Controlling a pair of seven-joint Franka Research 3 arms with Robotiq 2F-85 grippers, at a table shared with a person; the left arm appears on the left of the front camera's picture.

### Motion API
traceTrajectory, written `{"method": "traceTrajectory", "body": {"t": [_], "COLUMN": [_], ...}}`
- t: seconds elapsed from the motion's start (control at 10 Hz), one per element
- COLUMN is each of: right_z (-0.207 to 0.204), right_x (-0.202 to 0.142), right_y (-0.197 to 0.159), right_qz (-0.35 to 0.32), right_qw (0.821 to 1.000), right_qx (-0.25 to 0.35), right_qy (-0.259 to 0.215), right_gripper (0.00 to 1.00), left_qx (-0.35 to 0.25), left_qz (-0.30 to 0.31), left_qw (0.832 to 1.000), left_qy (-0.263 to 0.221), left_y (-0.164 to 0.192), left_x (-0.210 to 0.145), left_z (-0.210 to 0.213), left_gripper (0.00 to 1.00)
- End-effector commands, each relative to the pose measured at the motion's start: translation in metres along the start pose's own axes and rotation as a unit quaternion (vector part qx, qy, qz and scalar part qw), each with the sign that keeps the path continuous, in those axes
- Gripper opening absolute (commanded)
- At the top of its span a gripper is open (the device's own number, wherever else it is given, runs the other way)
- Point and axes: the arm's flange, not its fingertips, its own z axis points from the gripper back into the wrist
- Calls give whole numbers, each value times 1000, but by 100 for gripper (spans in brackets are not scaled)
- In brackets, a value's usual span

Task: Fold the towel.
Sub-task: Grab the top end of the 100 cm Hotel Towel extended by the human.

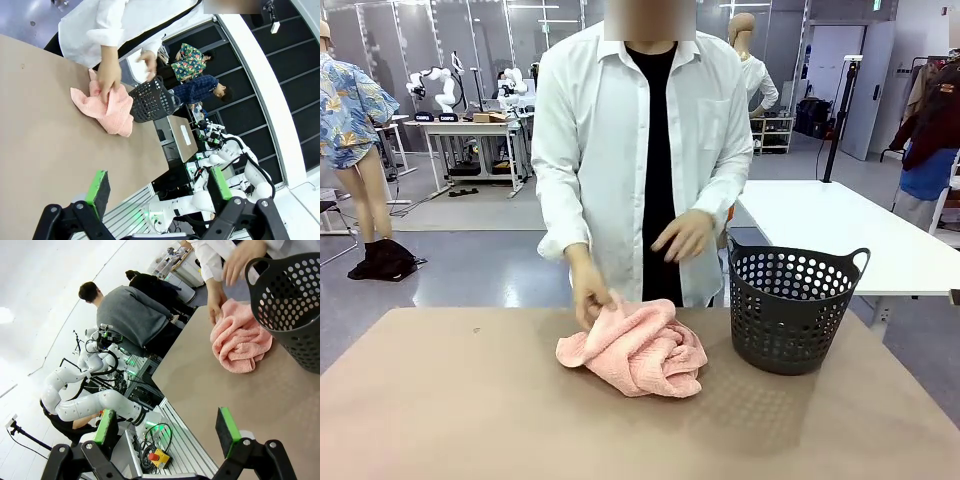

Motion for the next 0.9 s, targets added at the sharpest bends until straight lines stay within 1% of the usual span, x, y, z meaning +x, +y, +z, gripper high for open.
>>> {"method": "traceTrajectory", "body": {"t": [0.0, 0.8], "right_z": [-1, -1], "right_x": [-1, -1], "right_y": [1, 1], "right_qz": [3, 3], "right_qw": [1000, 1000], "right_qx": [-5, -5], "right_qy": [-3, -3], "right_gripper": [100, 100], "left_qx": [-9, -9], "left_qz": [-9, -9], "left_qw": [1000, 1000], "left_qy": [-3, -3], "left_y": [0, 0], "left_x": [0, 0], "left_z": [-1, -1], "left_gripper": [100, 100]}}
